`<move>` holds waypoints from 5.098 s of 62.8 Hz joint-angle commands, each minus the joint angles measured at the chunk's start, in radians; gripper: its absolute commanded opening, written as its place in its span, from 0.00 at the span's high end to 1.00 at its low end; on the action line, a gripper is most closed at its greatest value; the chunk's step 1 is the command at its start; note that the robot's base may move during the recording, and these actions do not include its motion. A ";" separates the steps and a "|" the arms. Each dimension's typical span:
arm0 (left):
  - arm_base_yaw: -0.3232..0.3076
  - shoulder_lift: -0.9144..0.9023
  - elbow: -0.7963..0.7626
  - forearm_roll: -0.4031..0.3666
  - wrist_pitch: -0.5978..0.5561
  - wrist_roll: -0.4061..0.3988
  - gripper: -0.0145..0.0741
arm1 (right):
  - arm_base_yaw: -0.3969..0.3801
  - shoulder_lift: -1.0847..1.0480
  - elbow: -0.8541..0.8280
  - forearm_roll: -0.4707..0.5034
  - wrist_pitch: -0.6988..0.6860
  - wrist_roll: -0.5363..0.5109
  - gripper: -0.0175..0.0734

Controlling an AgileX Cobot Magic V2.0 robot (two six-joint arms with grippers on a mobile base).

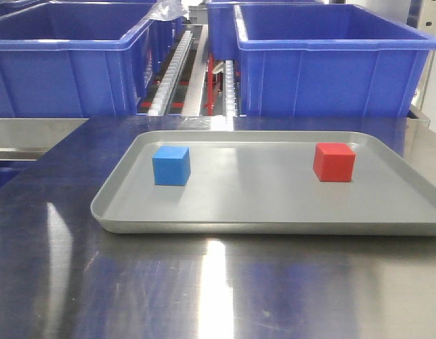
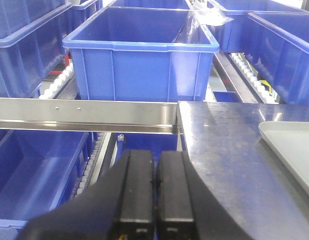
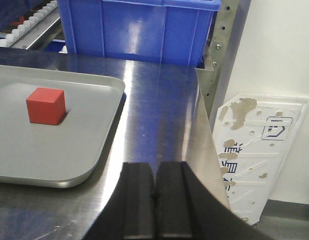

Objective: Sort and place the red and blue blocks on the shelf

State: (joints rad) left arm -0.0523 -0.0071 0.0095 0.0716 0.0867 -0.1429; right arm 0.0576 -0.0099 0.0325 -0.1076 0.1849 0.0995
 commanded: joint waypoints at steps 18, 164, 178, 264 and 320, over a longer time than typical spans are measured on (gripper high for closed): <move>-0.008 -0.017 0.031 -0.001 -0.078 0.002 0.70 | 0.004 -0.018 -0.002 -0.002 -0.082 -0.006 0.74; -0.008 -0.017 0.031 -0.001 -0.078 0.002 0.70 | 0.005 0.051 -0.021 -0.002 -0.263 -0.006 0.74; -0.008 -0.017 0.031 -0.001 -0.078 0.002 0.70 | 0.005 0.259 -0.131 -0.002 -0.256 -0.006 0.74; -0.008 -0.017 0.031 -0.001 -0.078 0.002 0.70 | 0.227 1.252 -0.862 0.164 0.097 0.003 0.74; -0.008 -0.017 0.031 -0.001 -0.078 0.002 0.70 | 0.240 1.398 -1.114 0.214 0.380 0.003 0.21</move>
State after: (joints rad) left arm -0.0523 -0.0071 0.0095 0.0723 0.0867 -0.1429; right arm 0.2923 1.3893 -1.0156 0.0878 0.5704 0.1032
